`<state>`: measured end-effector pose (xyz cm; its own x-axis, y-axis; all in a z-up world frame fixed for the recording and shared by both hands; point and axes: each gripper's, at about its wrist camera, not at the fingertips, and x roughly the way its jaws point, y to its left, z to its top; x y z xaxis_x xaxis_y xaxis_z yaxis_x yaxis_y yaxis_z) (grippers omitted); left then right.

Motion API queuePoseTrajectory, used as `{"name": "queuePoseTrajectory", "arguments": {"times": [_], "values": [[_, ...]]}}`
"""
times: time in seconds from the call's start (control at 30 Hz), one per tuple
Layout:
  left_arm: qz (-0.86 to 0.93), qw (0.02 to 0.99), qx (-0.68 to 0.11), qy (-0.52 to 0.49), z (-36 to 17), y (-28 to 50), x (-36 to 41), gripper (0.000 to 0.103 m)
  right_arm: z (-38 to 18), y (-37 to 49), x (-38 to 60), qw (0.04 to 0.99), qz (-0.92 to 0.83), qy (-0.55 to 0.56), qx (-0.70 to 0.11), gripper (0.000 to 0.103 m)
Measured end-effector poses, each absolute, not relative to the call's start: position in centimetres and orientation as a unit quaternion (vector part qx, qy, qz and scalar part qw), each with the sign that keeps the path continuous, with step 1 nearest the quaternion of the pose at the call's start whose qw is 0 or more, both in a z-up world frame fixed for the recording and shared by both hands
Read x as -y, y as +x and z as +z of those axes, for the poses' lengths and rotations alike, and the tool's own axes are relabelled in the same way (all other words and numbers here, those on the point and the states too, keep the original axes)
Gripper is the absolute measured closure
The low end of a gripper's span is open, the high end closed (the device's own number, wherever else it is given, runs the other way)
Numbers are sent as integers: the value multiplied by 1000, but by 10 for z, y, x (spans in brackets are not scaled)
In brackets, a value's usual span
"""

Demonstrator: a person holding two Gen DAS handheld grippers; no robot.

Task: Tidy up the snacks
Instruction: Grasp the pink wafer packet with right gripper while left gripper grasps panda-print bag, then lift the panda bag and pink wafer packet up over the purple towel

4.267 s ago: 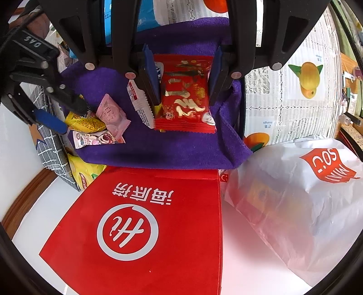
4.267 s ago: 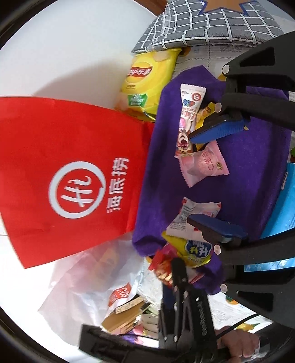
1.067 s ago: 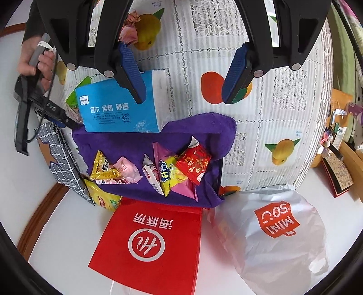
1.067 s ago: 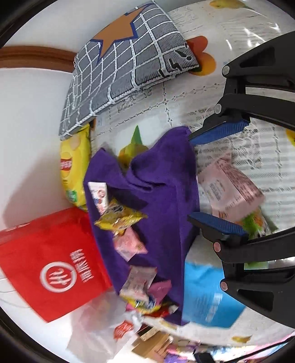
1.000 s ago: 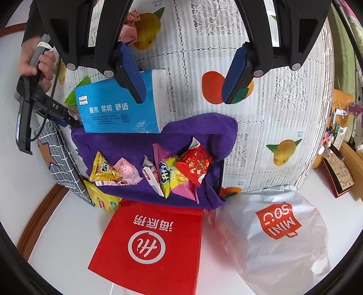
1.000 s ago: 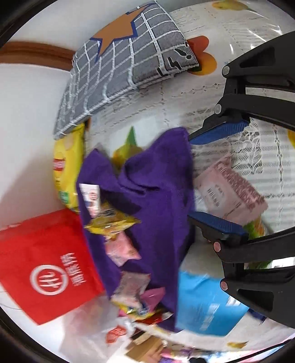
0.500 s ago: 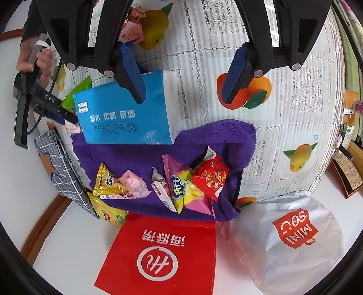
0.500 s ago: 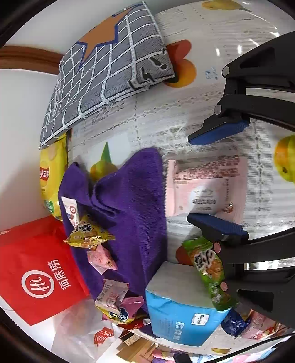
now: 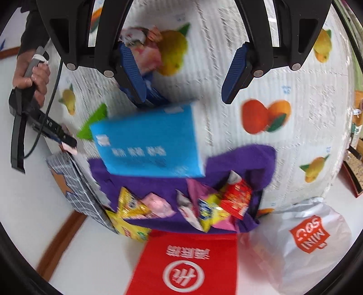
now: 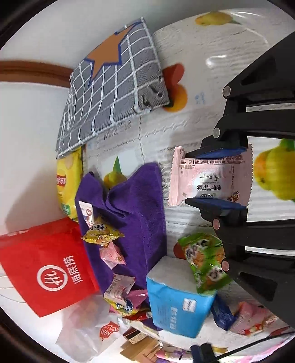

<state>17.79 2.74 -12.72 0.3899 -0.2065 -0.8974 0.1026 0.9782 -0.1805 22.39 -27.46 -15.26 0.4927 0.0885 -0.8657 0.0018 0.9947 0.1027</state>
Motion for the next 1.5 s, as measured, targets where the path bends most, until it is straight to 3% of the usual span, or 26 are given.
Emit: {"name": "queuePoseTrajectory", "arguments": {"times": [0.43, 0.53, 0.63, 1.13, 1.5], "values": [[-112, 803, -584, -31, -156, 143, 21, 35, -124, 165, 289, 876, 23, 31, -481, 72], [-89, 799, -594, -17, -165, 142, 29, 60, -123, 154, 290, 876, 23, 29, -481, 72], [-89, 808, -582, -5, -159, 135, 33, 64, -122, 142, 290, 875, 28, 25, -483, 72], [-117, 840, -527, -59, -112, 98, -3, 65, -114, 109, 250, 881, 44, 7, -472, 72], [-125, 867, -478, -61, -67, 98, -9, 65, -75, 111, 231, 891, 61, 12, -450, 72]]}}
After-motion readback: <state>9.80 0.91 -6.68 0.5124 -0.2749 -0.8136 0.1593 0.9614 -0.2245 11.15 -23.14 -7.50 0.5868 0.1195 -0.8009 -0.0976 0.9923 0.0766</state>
